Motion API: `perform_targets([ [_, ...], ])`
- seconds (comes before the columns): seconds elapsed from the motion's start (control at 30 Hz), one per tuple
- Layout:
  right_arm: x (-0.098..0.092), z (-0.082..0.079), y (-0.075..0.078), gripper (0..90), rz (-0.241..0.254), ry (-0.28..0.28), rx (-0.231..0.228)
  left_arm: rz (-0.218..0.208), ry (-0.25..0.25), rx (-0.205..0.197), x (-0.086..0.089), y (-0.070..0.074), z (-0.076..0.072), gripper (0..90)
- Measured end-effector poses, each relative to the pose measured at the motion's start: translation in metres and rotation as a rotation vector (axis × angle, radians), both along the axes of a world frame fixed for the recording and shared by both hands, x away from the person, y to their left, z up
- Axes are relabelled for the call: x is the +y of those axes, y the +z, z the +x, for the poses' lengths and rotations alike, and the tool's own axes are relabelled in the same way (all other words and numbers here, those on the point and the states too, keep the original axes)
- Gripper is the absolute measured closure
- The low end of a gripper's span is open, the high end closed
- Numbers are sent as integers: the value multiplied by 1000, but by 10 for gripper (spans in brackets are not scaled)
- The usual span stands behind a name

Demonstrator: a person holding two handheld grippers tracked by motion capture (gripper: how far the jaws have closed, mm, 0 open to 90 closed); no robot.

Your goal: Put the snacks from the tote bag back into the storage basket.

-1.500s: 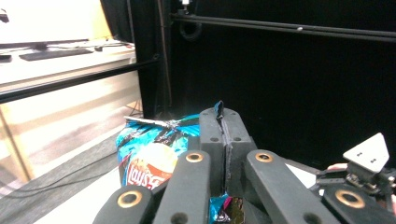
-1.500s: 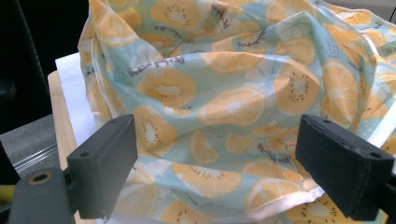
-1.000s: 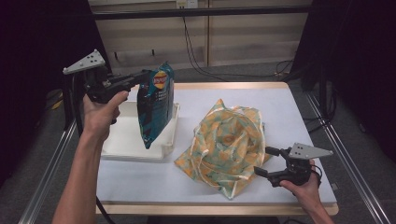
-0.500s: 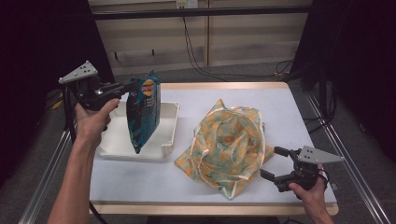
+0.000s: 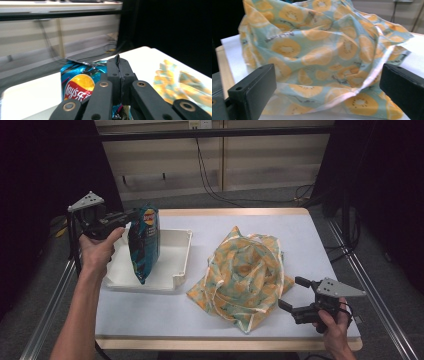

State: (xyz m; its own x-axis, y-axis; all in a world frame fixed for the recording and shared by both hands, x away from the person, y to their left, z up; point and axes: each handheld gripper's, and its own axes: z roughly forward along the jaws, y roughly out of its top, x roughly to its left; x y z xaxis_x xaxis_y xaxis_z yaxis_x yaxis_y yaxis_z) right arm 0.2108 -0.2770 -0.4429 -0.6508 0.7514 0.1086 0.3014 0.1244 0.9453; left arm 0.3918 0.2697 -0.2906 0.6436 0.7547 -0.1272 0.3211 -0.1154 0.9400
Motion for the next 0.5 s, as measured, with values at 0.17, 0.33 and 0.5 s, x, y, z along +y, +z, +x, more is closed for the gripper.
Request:
perform_targets([
  [0.17, -1, 1, -3, 0, -13, -20, -10, 14, 73, -6, 2, -7, 10, 897],
  [0.33, 2, 2, -6, 0, -31, -9, -13, 6, 116, -7, -1, -16, 19, 898],
  [0.5, 4, 2, -6, 2, -31, -4, -12, -26, 124, -8, -4, -24, 29, 896],
])
